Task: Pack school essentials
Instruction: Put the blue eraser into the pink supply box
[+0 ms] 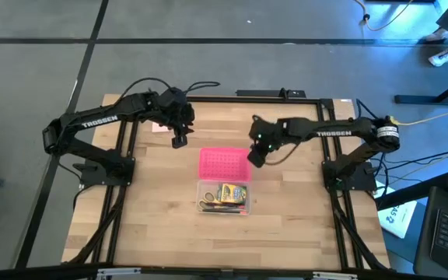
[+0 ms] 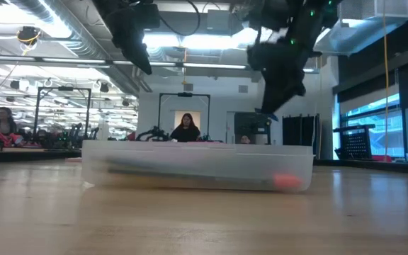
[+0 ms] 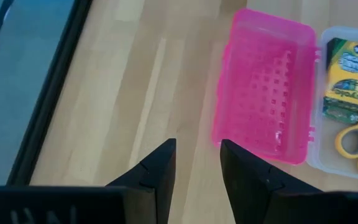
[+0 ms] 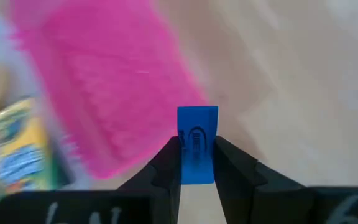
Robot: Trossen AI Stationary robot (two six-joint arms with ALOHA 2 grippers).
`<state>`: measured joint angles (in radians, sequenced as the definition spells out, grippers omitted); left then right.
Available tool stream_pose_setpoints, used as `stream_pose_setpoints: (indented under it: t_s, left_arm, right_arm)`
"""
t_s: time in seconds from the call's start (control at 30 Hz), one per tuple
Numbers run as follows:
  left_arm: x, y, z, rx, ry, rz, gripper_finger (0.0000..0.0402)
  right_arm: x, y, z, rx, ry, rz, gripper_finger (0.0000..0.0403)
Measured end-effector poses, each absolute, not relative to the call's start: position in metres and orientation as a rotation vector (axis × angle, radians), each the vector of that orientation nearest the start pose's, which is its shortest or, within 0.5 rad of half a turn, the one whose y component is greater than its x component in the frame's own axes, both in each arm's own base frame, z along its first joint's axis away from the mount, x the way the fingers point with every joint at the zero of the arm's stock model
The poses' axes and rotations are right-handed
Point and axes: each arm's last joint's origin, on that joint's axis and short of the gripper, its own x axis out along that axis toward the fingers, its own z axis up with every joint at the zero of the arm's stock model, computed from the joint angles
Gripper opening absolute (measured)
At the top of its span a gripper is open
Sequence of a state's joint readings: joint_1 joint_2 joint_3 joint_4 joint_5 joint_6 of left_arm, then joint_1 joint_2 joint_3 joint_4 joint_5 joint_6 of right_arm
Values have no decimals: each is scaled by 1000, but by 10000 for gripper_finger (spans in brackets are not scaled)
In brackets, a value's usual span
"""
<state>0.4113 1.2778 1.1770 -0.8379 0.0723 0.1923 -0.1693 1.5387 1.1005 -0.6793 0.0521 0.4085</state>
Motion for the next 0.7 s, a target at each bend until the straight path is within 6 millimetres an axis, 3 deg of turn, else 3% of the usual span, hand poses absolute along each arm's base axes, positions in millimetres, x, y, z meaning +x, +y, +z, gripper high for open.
stream_pose_setpoints:
  t_s: [0.33,0.7]
  left_arm:
    - [243,62,314,-22,921,10,119]
    - [255,19,317,55,855,-159,119]
  right_arm:
    - [314,-1,238,289,951,-189,82]
    - [326,32,245,218,814,-48,82]
